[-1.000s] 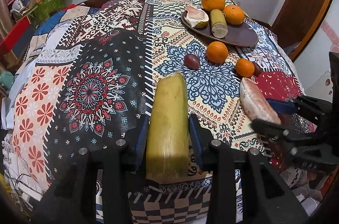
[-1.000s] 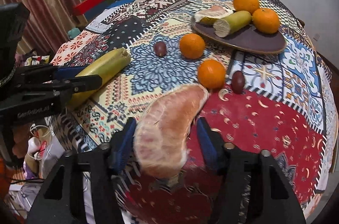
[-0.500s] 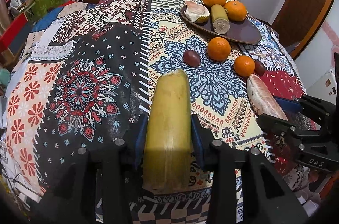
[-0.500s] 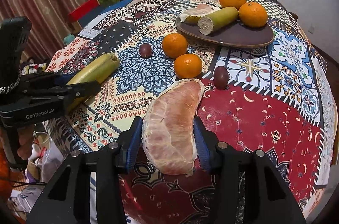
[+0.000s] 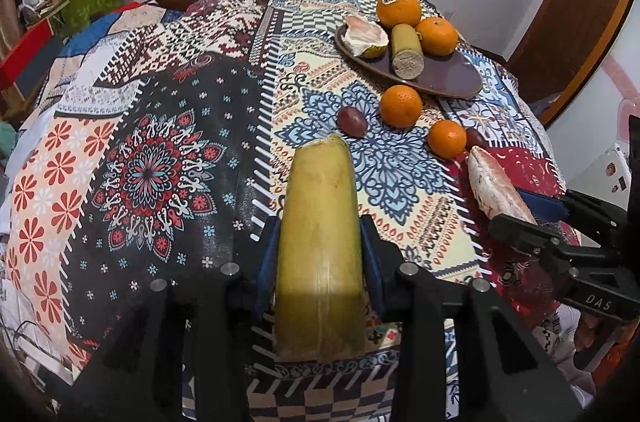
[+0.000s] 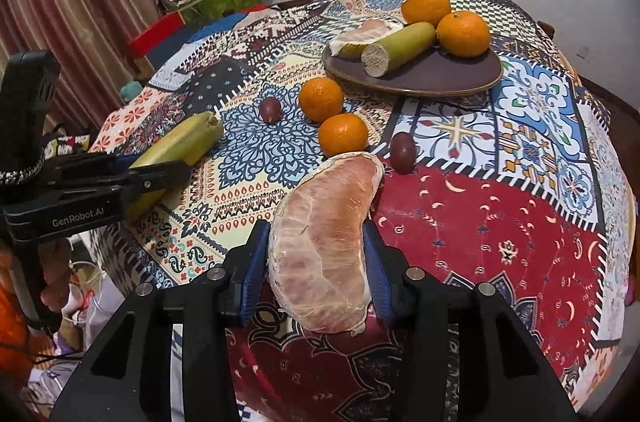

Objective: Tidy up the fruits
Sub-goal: 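Carry the yellow squash and pomelo segment over the purple plate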

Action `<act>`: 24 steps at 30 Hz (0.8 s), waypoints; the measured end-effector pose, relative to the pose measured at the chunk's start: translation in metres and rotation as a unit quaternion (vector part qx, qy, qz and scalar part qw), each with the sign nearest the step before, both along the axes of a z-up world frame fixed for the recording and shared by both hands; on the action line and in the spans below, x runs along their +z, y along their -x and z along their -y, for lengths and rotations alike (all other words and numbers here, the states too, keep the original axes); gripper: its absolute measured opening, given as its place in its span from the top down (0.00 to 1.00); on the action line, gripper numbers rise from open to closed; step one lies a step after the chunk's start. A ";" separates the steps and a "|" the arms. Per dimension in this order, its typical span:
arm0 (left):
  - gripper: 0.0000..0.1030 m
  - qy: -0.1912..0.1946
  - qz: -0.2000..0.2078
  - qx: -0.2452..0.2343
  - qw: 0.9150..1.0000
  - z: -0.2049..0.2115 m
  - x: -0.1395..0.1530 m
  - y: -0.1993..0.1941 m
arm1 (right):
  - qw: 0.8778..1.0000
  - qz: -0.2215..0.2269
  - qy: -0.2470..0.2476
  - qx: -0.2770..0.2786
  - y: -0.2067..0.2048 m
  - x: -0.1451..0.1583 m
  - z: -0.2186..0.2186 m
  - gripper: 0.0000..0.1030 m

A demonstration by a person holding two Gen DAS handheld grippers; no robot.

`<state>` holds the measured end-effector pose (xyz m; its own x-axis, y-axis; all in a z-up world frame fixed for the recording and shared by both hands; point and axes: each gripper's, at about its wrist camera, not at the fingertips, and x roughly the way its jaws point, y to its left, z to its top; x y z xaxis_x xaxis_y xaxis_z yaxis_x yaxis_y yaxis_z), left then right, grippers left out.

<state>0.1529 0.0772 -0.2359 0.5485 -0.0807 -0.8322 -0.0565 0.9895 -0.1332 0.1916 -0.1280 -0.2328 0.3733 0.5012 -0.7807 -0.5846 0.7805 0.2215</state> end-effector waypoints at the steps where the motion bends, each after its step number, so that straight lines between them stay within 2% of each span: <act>1: 0.63 -0.002 0.004 -0.002 1.000 0.002 0.003 0.000 | 1.000 0.001 -0.003 -0.002 0.000 0.002 0.002 0.59; 11: 0.63 -0.015 0.038 -0.014 0.999 0.017 0.028 -0.005 | 0.999 0.037 -0.017 -0.027 -0.005 0.028 0.021 0.59; 24: 0.63 -0.018 0.074 -0.032 0.997 0.032 0.055 -0.039 | 0.995 0.075 -0.030 -0.058 -0.031 0.052 0.042 0.59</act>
<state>0.1922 0.0456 -0.1805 0.6603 -0.0911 -0.7455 0.0243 0.9947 -0.1000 0.2227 -0.1699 -0.1804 0.5413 0.4926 -0.6814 -0.5219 0.8323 0.1871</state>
